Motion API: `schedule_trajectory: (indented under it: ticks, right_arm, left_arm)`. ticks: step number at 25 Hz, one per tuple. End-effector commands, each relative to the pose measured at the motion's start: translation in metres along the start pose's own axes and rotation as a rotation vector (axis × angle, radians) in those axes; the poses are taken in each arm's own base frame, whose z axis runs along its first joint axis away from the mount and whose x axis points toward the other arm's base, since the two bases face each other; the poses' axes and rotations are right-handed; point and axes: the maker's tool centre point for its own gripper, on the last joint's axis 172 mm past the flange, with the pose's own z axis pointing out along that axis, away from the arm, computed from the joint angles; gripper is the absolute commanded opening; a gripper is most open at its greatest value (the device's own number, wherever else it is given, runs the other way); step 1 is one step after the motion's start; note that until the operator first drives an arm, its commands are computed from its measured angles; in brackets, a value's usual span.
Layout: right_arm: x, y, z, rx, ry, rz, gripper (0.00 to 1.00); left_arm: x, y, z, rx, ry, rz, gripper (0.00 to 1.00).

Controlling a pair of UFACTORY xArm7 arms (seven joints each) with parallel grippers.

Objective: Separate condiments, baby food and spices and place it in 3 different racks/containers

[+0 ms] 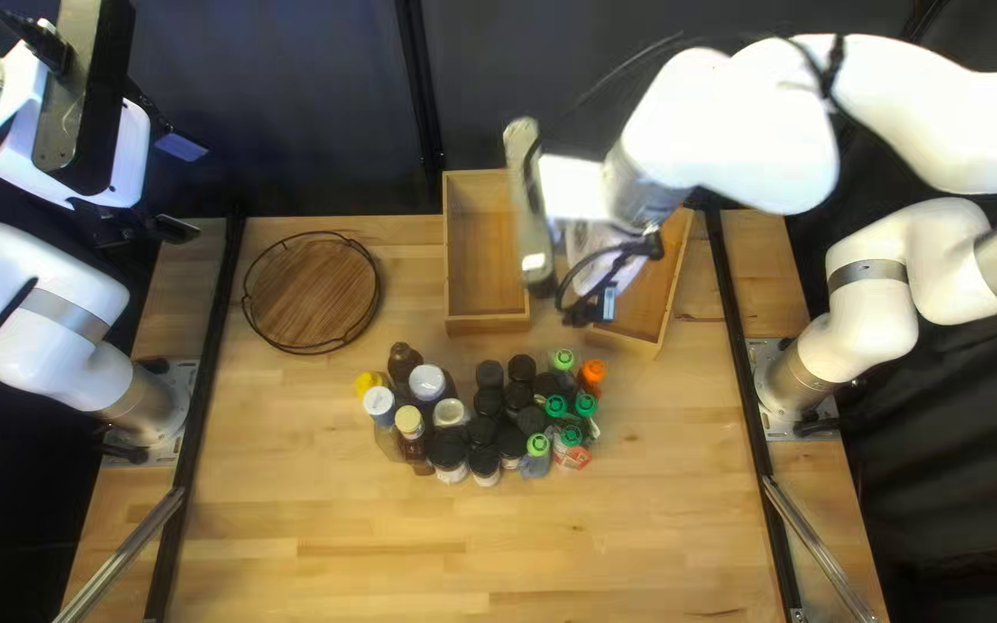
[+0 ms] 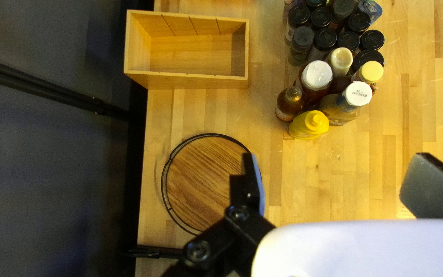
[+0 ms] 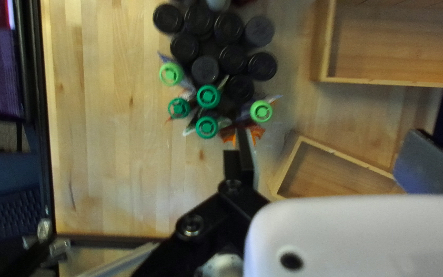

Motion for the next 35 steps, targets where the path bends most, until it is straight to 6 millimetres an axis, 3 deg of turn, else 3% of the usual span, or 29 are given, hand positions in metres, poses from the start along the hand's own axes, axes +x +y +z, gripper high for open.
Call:
schedule_trajectory:
  ticks: [1,6,15,22,28,30,31,32,33,35]
  right_arm:
    - [-0.023,-0.015,0.028,0.031,-0.051,-0.15,1.0]
    - [-0.031,-0.02,0.062,0.019,-0.121,-0.254,1.0]
    - [-0.053,-0.013,0.114,-0.141,-0.138,-0.187,1.0]
    - [-0.062,-0.004,0.143,-0.14,-0.098,-0.154,1.0]
    - [-0.067,-0.002,0.156,-0.125,-0.082,-0.14,1.0]
    - [-0.067,-0.003,0.159,-0.121,-0.079,-0.138,0.88]
    - [-0.067,-0.003,0.159,-0.118,-0.077,-0.139,0.41]
    - [-0.064,-0.004,0.159,-0.114,-0.072,-0.14,0.09]
    - [-0.063,-0.004,0.159,-0.111,-0.069,-0.141,0.01]
    - [-0.061,-0.005,0.159,-0.106,-0.064,-0.146,0.01]
  left_arm:
    - [0.0,0.0,0.0,0.0,0.0,0.0,1.0]
    - [0.0,0.0,0.0,0.0,0.0,0.0,1.0]
    - [0.0,0.0,0.0,0.0,0.0,0.0,1.0]
    - [0.0,0.0,0.0,0.0,0.0,0.0,1.0]
    - [0.0,0.0,0.0,0.0,0.0,0.0,1.0]
    - [0.0,0.0,0.0,0.0,0.0,0.0,1.0]
    - [0.0,0.0,0.0,0.0,0.0,0.0,1.0]
    - [0.0,0.0,0.0,0.0,0.0,0.0,1.0]
    - [0.0,0.0,0.0,0.0,0.0,0.0,1.0]
    - [0.0,0.0,0.0,0.0,0.0,0.0,1.0]
